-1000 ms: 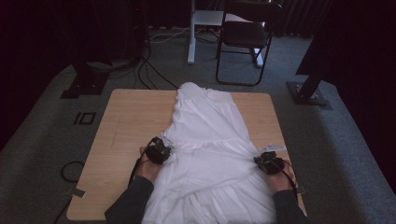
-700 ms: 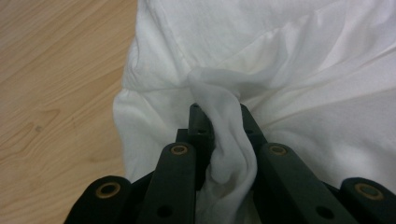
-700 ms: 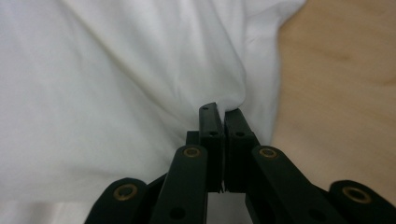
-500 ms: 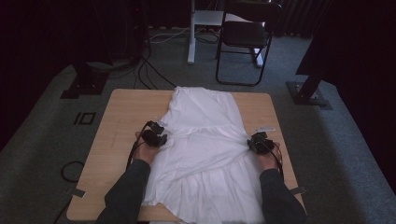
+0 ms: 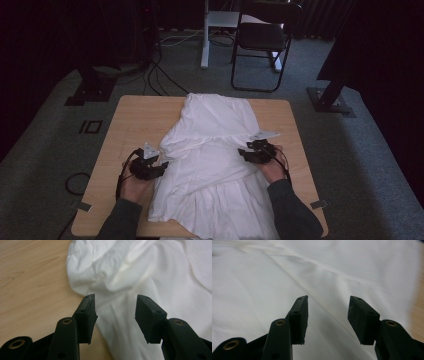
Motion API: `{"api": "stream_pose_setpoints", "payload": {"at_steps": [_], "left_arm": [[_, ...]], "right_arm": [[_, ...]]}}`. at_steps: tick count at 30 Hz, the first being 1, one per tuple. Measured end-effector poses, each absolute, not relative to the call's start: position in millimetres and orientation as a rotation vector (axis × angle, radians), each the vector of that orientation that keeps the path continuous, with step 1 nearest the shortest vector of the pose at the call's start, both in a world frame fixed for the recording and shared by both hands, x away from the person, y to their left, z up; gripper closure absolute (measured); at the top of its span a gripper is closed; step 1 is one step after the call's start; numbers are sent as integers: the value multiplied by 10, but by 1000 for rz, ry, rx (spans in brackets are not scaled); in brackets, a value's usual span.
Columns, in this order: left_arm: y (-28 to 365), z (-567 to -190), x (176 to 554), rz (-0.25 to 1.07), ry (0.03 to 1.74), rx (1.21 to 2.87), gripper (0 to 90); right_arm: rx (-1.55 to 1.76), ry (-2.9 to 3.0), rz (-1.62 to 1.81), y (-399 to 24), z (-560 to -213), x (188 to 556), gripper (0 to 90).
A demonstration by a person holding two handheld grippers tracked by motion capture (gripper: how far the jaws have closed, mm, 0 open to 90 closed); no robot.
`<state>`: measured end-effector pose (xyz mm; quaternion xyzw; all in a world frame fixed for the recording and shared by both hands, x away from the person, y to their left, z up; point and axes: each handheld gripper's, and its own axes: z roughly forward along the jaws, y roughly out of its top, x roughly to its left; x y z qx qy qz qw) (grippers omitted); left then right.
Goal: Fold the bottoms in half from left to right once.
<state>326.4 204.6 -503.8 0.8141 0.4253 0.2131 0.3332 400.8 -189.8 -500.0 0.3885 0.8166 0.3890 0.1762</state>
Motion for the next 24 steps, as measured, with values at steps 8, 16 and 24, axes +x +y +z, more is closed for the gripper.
{"api": "stream_pose_setpoints", "payload": {"at_steps": [8, 16, 24], "left_arm": [[2028, -5252, 2924, 459, 1089, 2159, 498], [2033, -5432, 2821, 374, 1089, 2236, 890], [2195, -5245, 2549, 309, 1044, 2176, 891]], "right_arm": [[1039, 2464, 1113, -1388, -5160, 4255, 413], [948, 2516, 1066, -1482, -5120, 3996, 884], [885, 2398, 1149, -2104, -4820, 3236, 890]]}}
